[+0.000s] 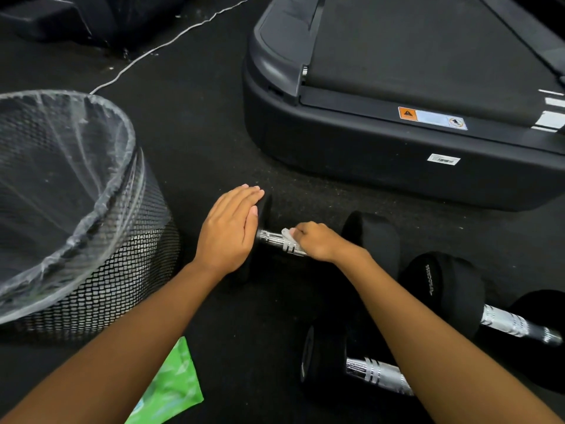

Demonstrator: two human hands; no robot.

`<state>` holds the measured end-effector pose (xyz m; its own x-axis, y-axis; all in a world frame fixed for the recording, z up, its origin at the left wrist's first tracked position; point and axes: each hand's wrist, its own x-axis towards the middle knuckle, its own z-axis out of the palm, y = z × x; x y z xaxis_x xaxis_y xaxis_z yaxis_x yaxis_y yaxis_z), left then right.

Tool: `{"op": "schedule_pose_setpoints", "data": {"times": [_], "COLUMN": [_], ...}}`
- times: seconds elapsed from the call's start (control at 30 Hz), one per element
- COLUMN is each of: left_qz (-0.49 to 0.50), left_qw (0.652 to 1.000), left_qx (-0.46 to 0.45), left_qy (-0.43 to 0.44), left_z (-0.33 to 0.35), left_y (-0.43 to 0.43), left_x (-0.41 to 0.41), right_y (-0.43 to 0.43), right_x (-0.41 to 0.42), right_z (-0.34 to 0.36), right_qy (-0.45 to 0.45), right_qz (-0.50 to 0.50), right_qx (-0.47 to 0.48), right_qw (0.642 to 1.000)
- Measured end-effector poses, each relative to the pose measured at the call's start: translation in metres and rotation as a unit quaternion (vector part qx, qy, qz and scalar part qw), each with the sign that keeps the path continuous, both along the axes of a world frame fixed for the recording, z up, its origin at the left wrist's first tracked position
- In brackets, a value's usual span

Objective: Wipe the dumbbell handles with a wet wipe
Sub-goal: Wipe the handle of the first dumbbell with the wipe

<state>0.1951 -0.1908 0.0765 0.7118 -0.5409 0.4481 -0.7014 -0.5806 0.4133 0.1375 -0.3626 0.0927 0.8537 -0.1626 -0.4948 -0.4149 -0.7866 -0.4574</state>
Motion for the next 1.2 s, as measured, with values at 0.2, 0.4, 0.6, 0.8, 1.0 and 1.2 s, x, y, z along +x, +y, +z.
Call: {"op": "schedule_pose_setpoints", "data": {"times": [0.2,0.4,0.6,0.8,1.0,1.2], "left_qz": [0.005,0.009,0.011,0.013,0.008,0.006], "left_qw": [1.000,1.000,1.000,1.000,1.000,1.000], "left_qx": [0.006,0.009,0.008,0.011,0.008,0.007], "left_qy": [0.003,0.006,0.005,0.010,0.004,0.003], "left_z": [-0.001,0.000,0.001,0.002,0.001,0.000], "left_y": [-0.001,0.001,-0.001,-0.001,0.000,-0.002], "left_x": [0.002,0.000,0.000,0.000,0.000,0.002], "right_y": [0.023,0.004,0.027,0.043,0.023,0.017], "right_x": [0.017,0.006,0.004,-0.014,-0.036,-0.028], "right_z": [-0.003,-0.012,-0.020,-0.033,-0.042,-0.030], "right_qy": [-0.010,-0.052,-0.172,-0.335,-0.371,-0.254], "right_qz": [0.006,-0.029,-0.035,0.036,0.037,-0.010], "right_qx": [0.016,0.109,0.033,-0.119,-0.190,-0.141], "right_qw": [1.000,0.992,0.984,0.934,0.908,0.957]}}
